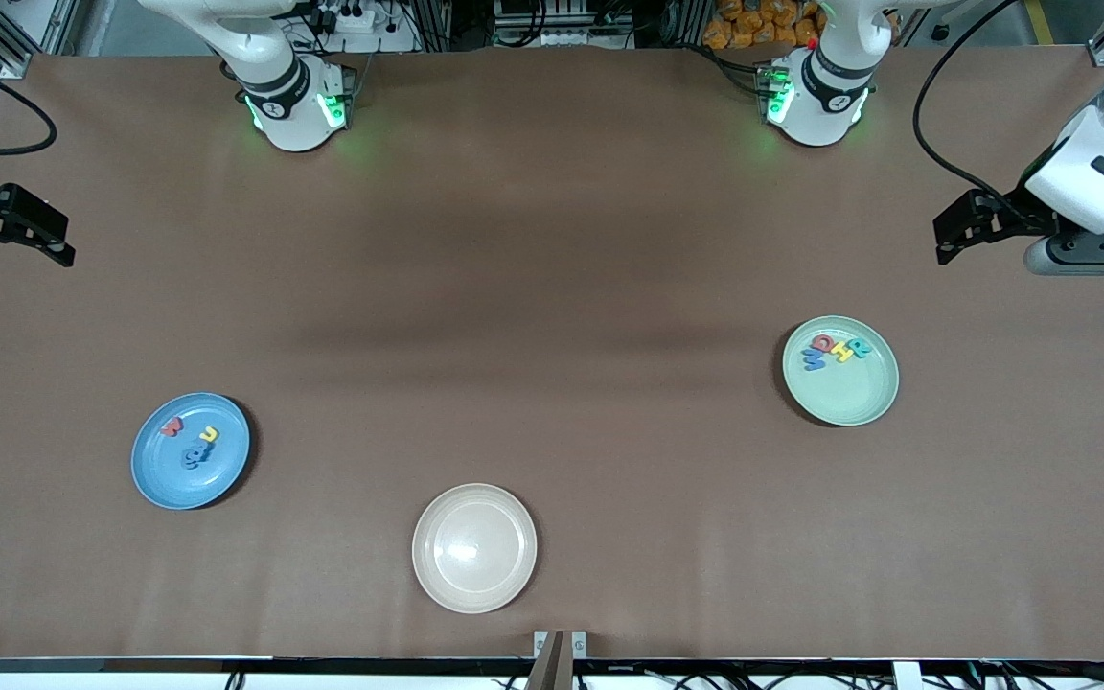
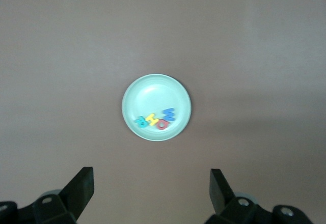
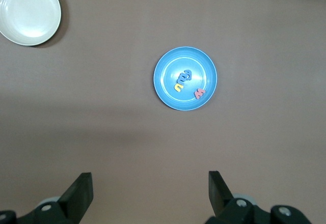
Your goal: Sort upper and lower case letters into plates
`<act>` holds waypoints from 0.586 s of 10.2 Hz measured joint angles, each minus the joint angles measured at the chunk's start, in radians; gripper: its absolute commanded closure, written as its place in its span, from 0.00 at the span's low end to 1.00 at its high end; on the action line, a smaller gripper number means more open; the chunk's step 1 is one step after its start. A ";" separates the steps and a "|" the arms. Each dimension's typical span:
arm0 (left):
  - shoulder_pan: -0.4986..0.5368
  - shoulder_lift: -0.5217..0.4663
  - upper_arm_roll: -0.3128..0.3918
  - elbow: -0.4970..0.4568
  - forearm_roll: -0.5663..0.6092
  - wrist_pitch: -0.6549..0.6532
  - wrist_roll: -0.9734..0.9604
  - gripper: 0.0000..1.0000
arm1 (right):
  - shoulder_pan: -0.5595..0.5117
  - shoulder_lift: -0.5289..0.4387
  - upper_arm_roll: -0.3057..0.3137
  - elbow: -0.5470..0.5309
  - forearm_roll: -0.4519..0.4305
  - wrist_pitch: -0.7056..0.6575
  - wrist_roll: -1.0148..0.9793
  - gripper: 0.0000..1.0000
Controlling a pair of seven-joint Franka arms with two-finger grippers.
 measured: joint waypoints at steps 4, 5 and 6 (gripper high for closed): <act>0.001 0.000 0.004 -0.005 -0.039 0.025 -0.013 0.00 | 0.000 0.000 0.000 0.000 0.013 0.000 0.000 0.00; 0.001 0.000 0.005 -0.005 -0.039 0.025 -0.012 0.00 | 0.000 0.000 -0.001 0.000 0.018 0.000 0.000 0.00; 0.001 0.000 0.005 -0.005 -0.036 0.025 -0.001 0.00 | 0.000 -0.001 -0.002 0.000 0.020 0.000 0.000 0.00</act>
